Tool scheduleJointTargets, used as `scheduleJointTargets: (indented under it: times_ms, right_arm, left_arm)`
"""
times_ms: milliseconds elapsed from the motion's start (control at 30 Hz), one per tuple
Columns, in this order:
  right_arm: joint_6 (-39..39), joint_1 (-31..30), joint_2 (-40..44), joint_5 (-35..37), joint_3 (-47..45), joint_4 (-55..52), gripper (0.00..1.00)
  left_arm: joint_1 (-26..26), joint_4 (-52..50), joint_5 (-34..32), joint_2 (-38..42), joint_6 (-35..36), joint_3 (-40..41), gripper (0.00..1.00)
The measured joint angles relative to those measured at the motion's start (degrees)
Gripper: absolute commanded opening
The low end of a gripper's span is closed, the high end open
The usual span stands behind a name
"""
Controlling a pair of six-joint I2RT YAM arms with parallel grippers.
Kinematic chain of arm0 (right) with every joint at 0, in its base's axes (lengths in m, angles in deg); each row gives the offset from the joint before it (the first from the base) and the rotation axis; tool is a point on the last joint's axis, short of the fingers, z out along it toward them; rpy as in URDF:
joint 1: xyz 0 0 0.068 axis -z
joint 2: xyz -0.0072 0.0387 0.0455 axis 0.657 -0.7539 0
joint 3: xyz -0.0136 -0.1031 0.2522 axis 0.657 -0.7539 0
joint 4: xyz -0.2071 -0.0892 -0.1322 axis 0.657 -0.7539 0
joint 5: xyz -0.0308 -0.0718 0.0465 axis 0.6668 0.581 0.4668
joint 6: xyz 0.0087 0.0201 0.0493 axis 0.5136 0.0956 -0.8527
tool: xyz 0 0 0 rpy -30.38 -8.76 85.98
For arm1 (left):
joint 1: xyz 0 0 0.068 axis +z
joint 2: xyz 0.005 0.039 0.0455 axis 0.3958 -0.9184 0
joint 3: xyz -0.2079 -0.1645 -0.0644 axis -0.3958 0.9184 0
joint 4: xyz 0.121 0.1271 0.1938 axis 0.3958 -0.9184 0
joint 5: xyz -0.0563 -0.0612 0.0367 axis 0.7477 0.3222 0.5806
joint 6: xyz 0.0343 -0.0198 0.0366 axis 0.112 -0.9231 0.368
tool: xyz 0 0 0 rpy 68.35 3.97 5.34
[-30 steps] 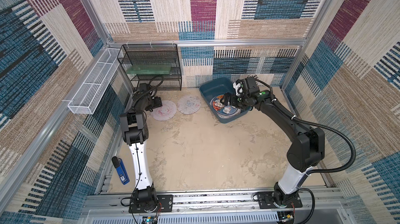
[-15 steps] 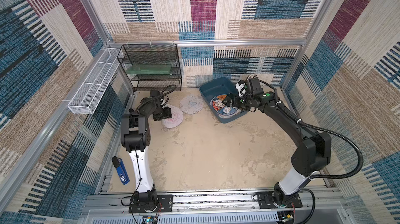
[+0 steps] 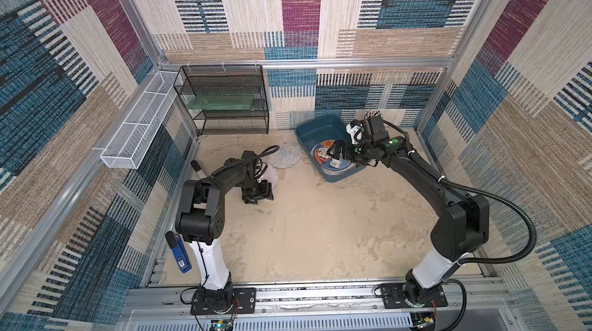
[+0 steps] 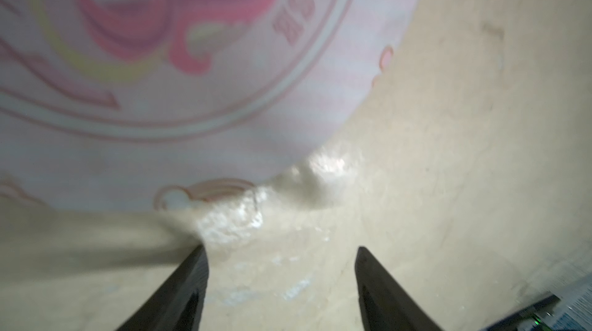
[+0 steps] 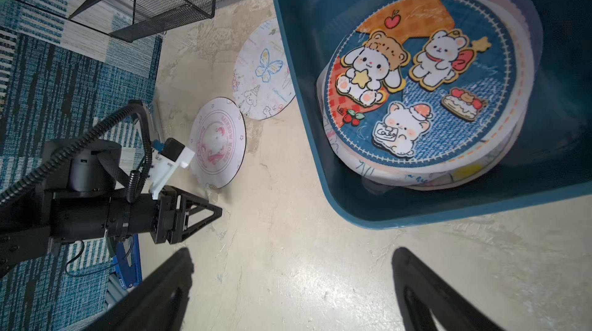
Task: Put the coasters into the storage box
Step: Move the coaster to the center of the board.
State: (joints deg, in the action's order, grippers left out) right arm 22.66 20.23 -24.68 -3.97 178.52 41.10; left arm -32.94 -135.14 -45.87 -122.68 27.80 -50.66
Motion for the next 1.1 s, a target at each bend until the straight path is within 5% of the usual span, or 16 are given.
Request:
scheduleJointTargets:
  times_ms: [267, 600, 833, 1100]
  right_arm:
    - [0.11, -6.91, -4.85, -2.69, -1.44, 3.15, 0.99]
    - [-1.81, -12.55, -10.47, -4.76, -1.88, 8.15, 0.99]
    - [-2.25, -12.59, -10.47, -4.68, -2.58, 9.40, 0.99]
    - [-2.43, -12.76, -13.14, -4.94, -0.70, 9.75, 0.99]
  left_arm:
    - [6.29, -0.22, -5.84, 2.64, -1.36, -5.73, 0.75]
    - [13.53, 4.42, -10.99, -11.69, 0.52, -18.75, 0.82]
    - [13.70, 4.33, -10.64, -16.24, 1.53, -23.19, 0.80]
    - [10.93, 6.36, -8.20, -12.81, 4.20, -17.31, 0.79]
